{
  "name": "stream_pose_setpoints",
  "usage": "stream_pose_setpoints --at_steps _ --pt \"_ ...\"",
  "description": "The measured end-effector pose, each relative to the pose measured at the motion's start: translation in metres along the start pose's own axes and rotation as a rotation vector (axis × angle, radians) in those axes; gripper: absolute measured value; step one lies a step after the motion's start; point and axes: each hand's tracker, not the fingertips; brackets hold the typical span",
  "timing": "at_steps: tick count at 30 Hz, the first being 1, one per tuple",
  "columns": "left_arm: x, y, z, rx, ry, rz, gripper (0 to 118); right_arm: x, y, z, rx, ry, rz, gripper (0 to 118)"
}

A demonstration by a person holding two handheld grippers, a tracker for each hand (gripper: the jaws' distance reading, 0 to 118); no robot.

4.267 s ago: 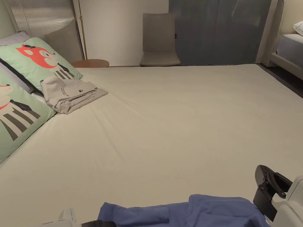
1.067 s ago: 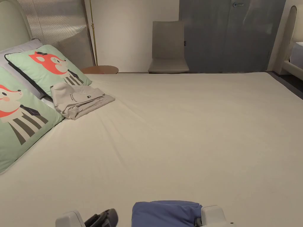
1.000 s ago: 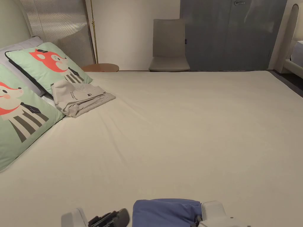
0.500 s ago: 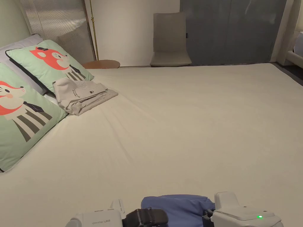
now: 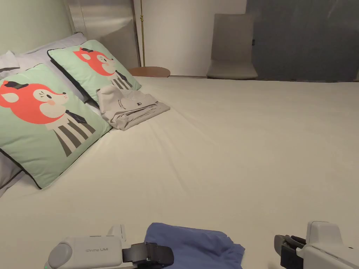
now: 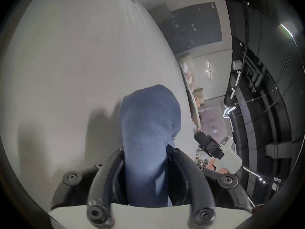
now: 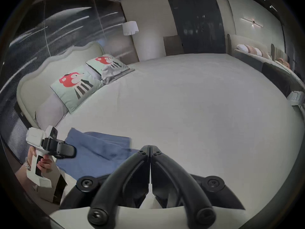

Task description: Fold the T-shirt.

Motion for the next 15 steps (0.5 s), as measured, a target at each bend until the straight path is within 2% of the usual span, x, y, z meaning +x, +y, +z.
stream_pose_setpoints --at_steps 4,5,8,9,15 --pt "-0.012 0.020 0.085 0.096 0.134 0.027 25 -0.022 0.007 -0.013 0.006 0.021 0.010 0" --pt "-0.063 0.053 0.101 0.111 0.148 0.041 25 -0.027 0.007 -0.017 0.007 0.028 0.006 0" --pt "-0.080 0.071 0.145 0.168 0.212 0.055 25 -0.039 0.007 -0.034 -0.005 0.039 0.021 0" --pt "-0.042 0.053 0.149 0.181 0.225 0.067 25 -0.043 0.007 -0.038 -0.011 0.043 0.025 0" --pt "-0.080 0.080 0.167 0.193 0.305 0.097 25 -0.060 0.007 -0.052 -0.033 0.055 0.047 0"
